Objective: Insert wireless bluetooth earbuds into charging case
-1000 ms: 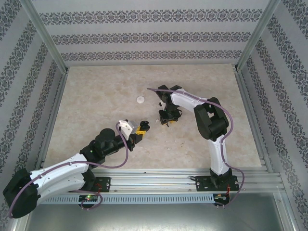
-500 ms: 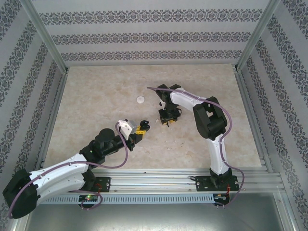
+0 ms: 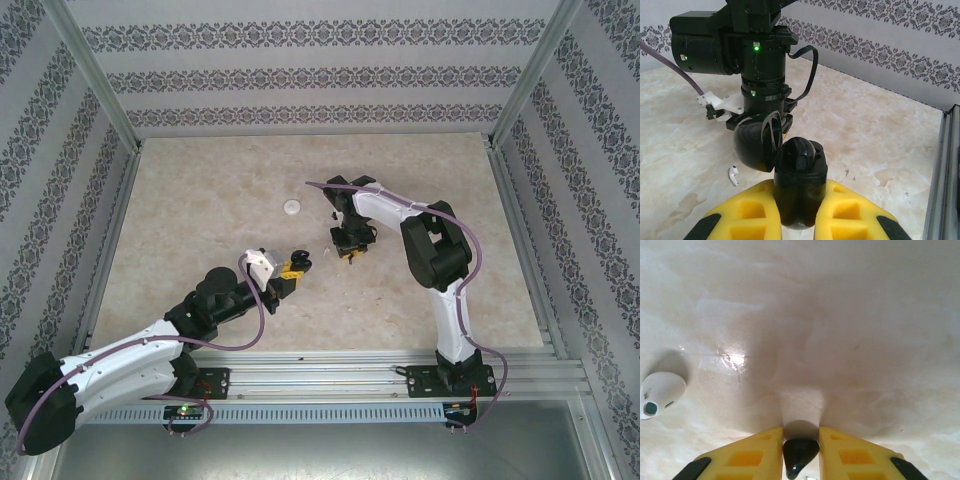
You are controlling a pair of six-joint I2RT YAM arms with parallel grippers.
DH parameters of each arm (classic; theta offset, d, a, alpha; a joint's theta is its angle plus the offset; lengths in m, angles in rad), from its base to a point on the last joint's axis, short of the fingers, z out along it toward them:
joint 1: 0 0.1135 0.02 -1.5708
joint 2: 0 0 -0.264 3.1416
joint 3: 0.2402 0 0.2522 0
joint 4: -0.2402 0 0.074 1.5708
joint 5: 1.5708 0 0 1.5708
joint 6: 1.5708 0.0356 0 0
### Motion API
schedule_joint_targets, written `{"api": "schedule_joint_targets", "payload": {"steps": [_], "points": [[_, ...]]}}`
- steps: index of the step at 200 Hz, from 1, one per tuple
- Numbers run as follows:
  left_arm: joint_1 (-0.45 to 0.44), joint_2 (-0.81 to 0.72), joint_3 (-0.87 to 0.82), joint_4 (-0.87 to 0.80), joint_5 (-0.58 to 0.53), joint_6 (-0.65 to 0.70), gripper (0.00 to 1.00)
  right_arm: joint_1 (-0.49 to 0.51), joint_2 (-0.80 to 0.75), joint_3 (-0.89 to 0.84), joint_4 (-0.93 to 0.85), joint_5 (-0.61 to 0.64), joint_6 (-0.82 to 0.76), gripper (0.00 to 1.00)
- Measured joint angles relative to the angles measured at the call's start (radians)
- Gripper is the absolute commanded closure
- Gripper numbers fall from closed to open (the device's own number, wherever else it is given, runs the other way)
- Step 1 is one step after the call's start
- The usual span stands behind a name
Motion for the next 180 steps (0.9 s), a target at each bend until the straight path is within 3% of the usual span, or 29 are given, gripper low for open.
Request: {"api": "schedule_joint_targets", "payload": {"steps": [80,180], "points": [[0.0,-0.002,-0.018,0.042,0.01,0.0,1.0,0.013,-0.058,-0.031,0.039,-0.043,0.034,0.8],[0.0,0.092,-0.014,0.142,0.024,0.0,1.0,0.014,-0.371,-0.09,0.111,-0.053,0.071,0.81]]}}
